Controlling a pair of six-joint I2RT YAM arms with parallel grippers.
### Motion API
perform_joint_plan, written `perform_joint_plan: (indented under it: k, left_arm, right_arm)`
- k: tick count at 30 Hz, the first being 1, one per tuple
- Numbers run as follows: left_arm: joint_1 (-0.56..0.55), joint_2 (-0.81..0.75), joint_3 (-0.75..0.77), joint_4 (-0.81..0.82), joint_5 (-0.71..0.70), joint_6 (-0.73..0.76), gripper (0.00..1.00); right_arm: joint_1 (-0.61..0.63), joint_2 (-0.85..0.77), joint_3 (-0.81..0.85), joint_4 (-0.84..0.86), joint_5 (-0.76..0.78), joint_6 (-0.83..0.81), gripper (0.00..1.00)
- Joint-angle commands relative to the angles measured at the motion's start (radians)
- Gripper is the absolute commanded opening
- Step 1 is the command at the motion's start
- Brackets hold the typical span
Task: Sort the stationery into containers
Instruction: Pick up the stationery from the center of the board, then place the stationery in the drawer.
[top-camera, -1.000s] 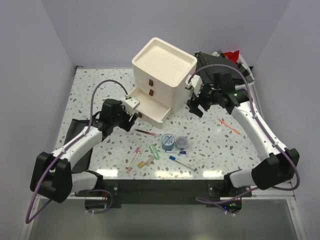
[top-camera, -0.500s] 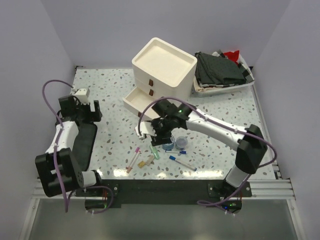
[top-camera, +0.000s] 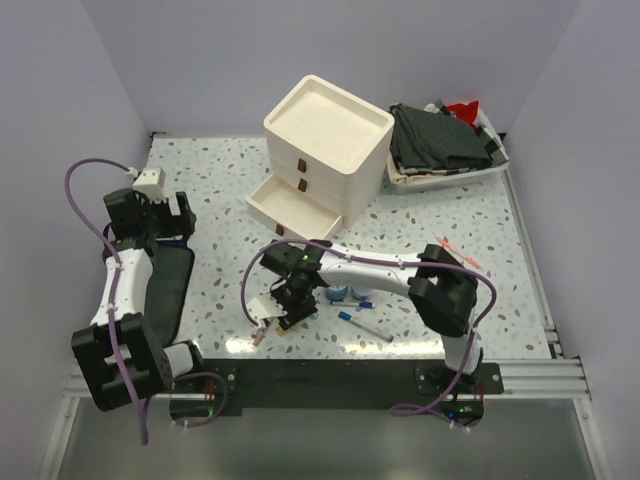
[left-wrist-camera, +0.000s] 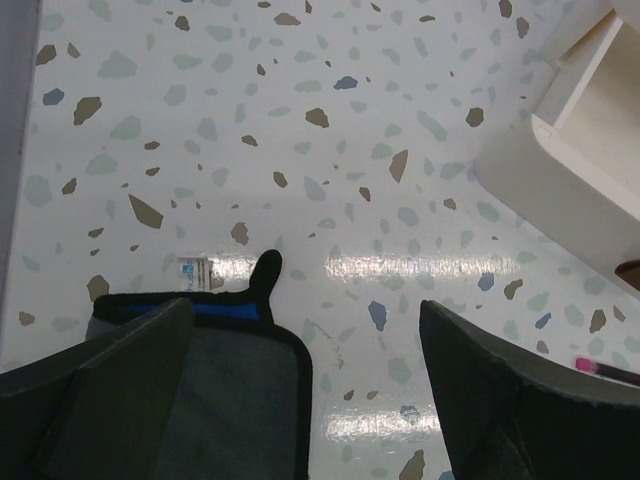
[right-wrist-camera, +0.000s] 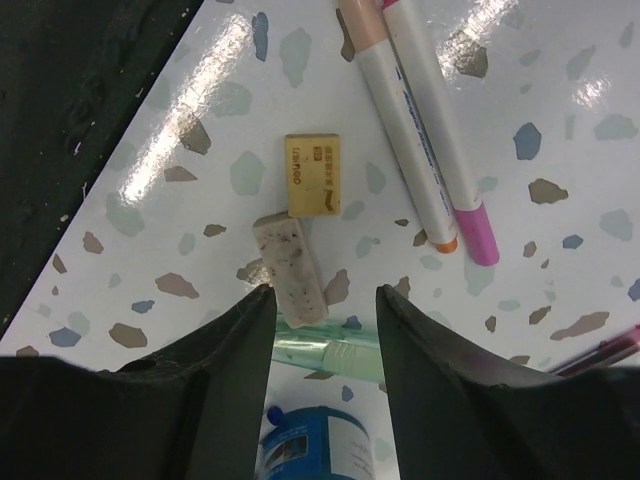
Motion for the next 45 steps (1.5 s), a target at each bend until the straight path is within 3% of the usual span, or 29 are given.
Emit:
perform_joint_plan:
  k: [1, 19, 21, 22, 25, 28, 37, 42, 45]
  left_arm:
    - [0.006, -0.036, -0.018, 0.020, 0.022, 0.022, 1.00]
    - [0.006, -0.065, -0.019, 0.005, -0.001, 0.021, 1.00]
    - [0.006, -0.065, -0.027, 0.005, -0.008, 0.021, 1.00]
    - [0.006, -0.063, -0.027, 0.005, -0.008, 0.024, 1.00]
    - [0.009, -0.054, -0.024, -0.004, -0.003, 0.024, 1.00]
    - [0.011, -0.039, 0.005, -0.021, 0.021, 0.028, 1.00]
    - [0.023, 0.037, 0.044, 0.000, 0.066, -0.016, 1.00]
    - [0.023, 0.012, 0.007, 0.060, -0.075, -0.066, 1.00]
    - [0.023, 0.026, 0.030, 0.045, -0.074, -0.079, 1.00]
  right_arm:
    - [0.016, 0.014, 0.017, -0.011, 0.033, -0.058, 0.48]
    - [0.035, 0.015, -0.138, 0.137, 0.107, -0.068, 0.46]
    - [0.038, 0.018, -0.148, 0.148, 0.111, -0.061, 0.40]
    - [0.039, 0.021, -0.146, 0.148, 0.114, -0.047, 0.29]
    - [0.043, 0.009, -0.123, 0.128, 0.137, -0.018, 0.11]
    - [0.033, -0.051, -0.076, 0.078, 0.182, -0.005, 0.02]
    - [-0.108, -0.083, 0.340, -0.091, 0.347, 0.078, 0.02]
    - [-0.278, 0.102, 0.571, -0.068, 0.473, 0.287, 0.04]
    - [-0.315, 0.178, 0.728, -0.097, 0.512, 0.336, 0.04]
